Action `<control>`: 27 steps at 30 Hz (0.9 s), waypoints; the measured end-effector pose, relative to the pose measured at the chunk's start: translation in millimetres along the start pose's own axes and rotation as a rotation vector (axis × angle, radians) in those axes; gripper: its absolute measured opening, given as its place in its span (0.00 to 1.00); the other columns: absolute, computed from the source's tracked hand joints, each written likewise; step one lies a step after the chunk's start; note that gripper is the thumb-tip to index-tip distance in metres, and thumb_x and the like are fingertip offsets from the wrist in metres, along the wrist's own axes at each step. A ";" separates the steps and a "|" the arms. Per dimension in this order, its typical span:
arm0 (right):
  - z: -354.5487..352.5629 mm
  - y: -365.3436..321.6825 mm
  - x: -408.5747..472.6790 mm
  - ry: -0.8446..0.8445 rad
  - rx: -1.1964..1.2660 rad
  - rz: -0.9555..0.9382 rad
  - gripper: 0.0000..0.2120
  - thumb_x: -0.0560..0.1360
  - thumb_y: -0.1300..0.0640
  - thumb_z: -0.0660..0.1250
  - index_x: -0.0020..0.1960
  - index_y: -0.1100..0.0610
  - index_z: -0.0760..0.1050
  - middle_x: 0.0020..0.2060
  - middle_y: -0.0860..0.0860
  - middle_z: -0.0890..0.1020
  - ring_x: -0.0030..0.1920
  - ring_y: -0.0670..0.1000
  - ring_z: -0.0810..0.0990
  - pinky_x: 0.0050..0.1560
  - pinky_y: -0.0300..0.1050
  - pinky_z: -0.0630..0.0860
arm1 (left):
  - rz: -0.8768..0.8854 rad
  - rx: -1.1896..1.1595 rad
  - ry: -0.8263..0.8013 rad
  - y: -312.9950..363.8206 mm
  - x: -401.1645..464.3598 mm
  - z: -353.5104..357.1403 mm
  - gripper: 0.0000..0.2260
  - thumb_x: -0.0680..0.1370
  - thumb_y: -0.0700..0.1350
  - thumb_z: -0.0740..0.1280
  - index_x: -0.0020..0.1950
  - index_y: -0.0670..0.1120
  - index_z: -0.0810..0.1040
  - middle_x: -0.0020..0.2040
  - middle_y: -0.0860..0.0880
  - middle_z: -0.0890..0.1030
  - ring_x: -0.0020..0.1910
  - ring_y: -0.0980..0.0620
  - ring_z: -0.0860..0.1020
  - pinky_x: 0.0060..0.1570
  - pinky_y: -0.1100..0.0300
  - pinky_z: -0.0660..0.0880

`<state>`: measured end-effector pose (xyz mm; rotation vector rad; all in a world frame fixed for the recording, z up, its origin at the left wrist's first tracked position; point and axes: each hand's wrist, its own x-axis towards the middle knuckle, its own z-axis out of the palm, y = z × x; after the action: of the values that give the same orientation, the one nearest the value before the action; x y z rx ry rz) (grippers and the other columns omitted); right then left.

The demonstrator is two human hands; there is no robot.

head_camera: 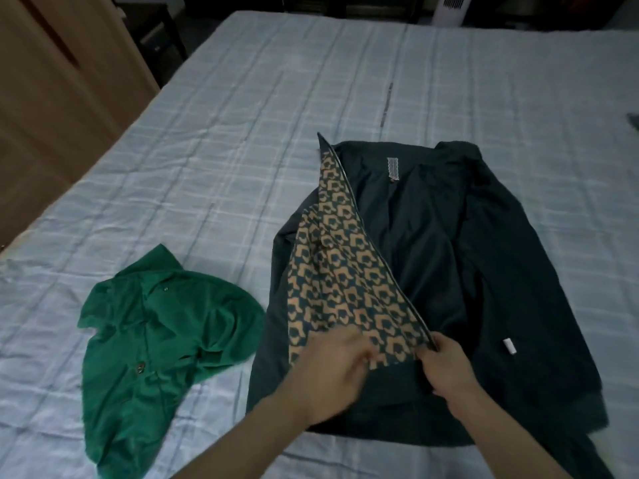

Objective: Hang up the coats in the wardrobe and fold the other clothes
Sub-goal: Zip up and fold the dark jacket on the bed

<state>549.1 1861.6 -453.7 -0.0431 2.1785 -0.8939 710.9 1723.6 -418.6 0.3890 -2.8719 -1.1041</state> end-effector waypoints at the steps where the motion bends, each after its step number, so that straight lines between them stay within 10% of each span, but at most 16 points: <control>1: -2.9 5.7 3.1 0.034 -0.071 -0.005 0.08 0.78 0.62 0.61 0.53 0.55 0.77 0.49 0.56 0.82 0.47 0.54 0.78 0.52 0.49 0.77 | -0.094 0.001 0.140 -22.9 -11.1 -1.8 0.10 0.73 0.42 0.58 0.49 0.50 0.76 0.49 0.53 0.74 0.49 0.53 0.72 0.49 0.53 0.73; 6: -0.2 16.9 -13.8 0.314 -0.625 -0.362 0.27 0.71 0.64 0.69 0.68 0.58 0.65 0.63 0.60 0.70 0.58 0.62 0.72 0.52 0.55 0.74 | -0.605 0.104 0.344 -126.2 -32.8 -23.9 0.10 0.74 0.32 0.60 0.54 0.41 0.73 0.51 0.44 0.72 0.50 0.42 0.73 0.51 0.47 0.72; 8: 14.1 16.1 -27.1 0.175 -0.790 -0.611 0.31 0.70 0.61 0.69 0.71 0.51 0.64 0.68 0.52 0.65 0.65 0.56 0.68 0.61 0.52 0.72 | -0.691 0.040 0.342 -145.8 -17.0 -25.5 0.08 0.77 0.35 0.63 0.56 0.38 0.73 0.52 0.41 0.74 0.51 0.41 0.75 0.53 0.49 0.73; 12: 41.6 26.7 -30.1 -0.225 -0.820 -0.376 0.32 0.78 0.44 0.63 0.75 0.41 0.50 0.74 0.45 0.51 0.75 0.51 0.52 0.69 0.50 0.65 | -0.810 -0.019 0.132 -157.4 23.8 -11.5 0.07 0.77 0.47 0.64 0.48 0.43 0.74 0.51 0.41 0.79 0.53 0.42 0.77 0.53 0.51 0.75; 17: 49.1 25.5 -30.5 -0.172 -0.870 -0.330 0.30 0.77 0.39 0.60 0.74 0.39 0.51 0.72 0.46 0.54 0.73 0.52 0.55 0.68 0.52 0.65 | -0.613 -0.635 0.184 -116.5 54.2 -49.7 0.23 0.80 0.56 0.63 0.74 0.62 0.62 0.64 0.58 0.76 0.59 0.54 0.77 0.60 0.52 0.75; 27: 52.3 14.0 -36.3 -0.288 -1.137 -0.314 0.37 0.74 0.41 0.63 0.76 0.42 0.48 0.73 0.50 0.55 0.73 0.53 0.55 0.71 0.57 0.55 | -0.378 1.079 -0.131 -139.2 95.0 -333.8 0.17 0.72 0.43 0.69 0.60 0.51 0.73 0.51 0.48 0.70 0.51 0.43 0.74 0.42 0.53 0.72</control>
<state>612.9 1852.3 -463.0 -1.0061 2.1417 0.2925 691.6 1382.3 -267.1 0.9148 -3.3074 0.5728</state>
